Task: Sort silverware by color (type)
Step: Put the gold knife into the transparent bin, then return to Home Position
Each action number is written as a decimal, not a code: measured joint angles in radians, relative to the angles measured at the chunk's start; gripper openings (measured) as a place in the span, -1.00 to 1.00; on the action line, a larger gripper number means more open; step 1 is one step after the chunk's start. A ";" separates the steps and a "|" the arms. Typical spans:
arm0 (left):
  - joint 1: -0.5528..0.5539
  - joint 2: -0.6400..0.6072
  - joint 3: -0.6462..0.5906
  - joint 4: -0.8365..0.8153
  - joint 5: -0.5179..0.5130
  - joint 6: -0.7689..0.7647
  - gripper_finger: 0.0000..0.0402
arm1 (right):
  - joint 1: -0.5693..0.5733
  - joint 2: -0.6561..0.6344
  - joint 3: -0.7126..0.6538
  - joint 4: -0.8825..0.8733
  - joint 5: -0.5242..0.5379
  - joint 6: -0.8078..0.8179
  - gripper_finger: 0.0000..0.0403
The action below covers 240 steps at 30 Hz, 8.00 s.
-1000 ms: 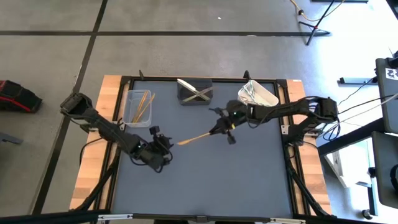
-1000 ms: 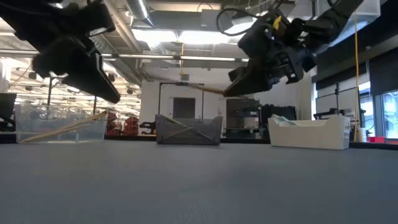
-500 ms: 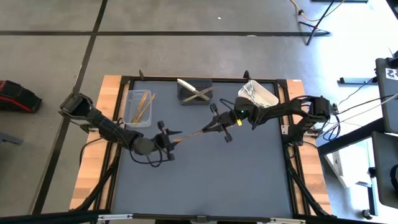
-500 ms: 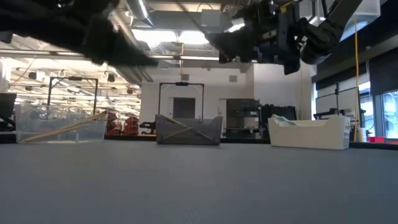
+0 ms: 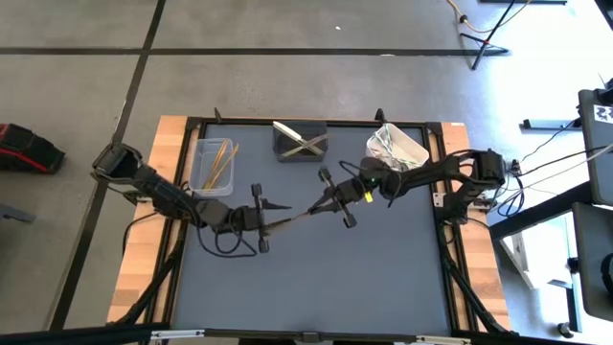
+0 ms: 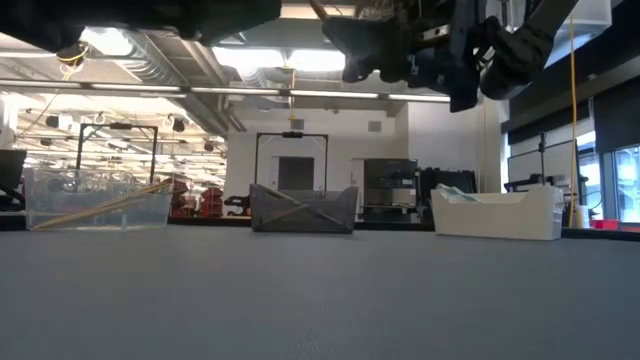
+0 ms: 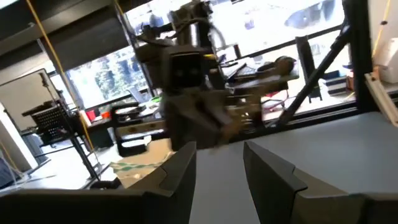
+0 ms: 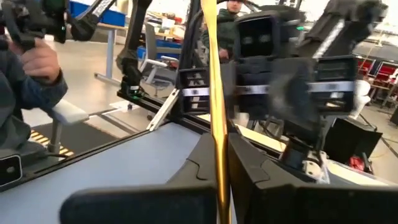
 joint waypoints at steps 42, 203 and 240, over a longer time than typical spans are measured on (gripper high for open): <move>-0.011 0.002 0.010 -0.043 -0.024 -0.035 -0.87 | 0.023 -0.056 0.001 -0.148 0.189 0.029 -0.48; 0.246 -0.973 -0.467 -0.743 0.291 -0.396 -0.97 | -0.139 -1.356 -0.699 -0.839 0.604 0.342 -0.89; 0.246 -1.217 -0.466 -0.984 0.290 -0.340 -0.99 | -0.140 -1.559 -0.732 -1.007 0.668 0.373 -0.89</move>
